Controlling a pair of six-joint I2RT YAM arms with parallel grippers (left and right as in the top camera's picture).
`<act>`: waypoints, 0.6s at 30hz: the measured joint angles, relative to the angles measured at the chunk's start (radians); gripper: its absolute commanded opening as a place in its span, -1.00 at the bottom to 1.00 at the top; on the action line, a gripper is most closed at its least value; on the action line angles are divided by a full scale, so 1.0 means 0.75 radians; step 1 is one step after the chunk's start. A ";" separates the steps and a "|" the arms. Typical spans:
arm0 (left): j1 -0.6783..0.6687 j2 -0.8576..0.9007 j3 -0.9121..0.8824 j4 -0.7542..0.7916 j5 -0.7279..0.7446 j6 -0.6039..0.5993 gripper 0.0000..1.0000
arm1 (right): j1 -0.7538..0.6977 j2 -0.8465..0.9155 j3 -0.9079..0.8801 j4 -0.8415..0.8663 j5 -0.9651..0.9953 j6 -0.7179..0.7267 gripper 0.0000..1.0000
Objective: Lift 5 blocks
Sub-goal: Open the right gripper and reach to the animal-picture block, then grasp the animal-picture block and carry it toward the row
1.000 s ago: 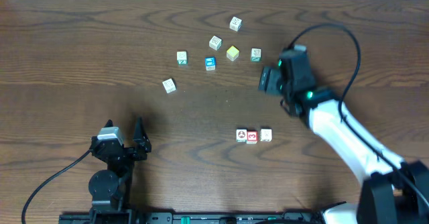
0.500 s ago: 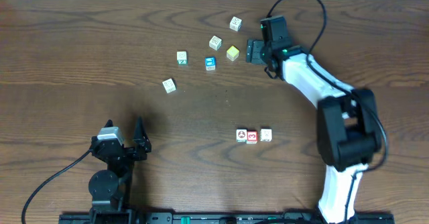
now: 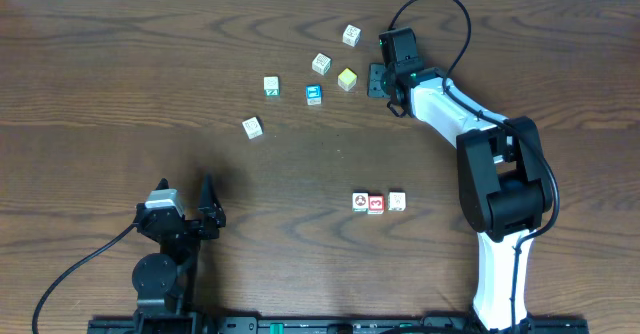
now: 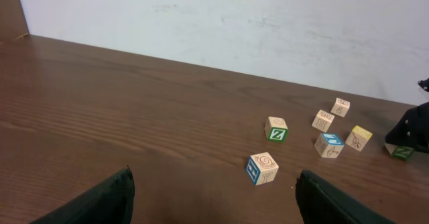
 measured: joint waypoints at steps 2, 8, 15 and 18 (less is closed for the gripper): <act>0.000 0.000 0.000 0.000 0.000 0.000 0.55 | 0.000 0.000 0.000 0.002 -0.001 0.000 -0.13; 0.000 0.000 0.000 0.000 0.000 0.000 0.55 | 0.000 0.000 0.002 0.011 -0.003 -0.003 -0.46; 0.000 0.000 0.000 0.000 0.000 -0.003 0.54 | 0.003 -0.019 0.027 -0.022 -0.014 0.001 -0.97; 0.000 0.000 0.000 0.000 0.000 -0.003 0.55 | 0.010 -0.069 0.032 -0.167 -0.011 0.003 -0.98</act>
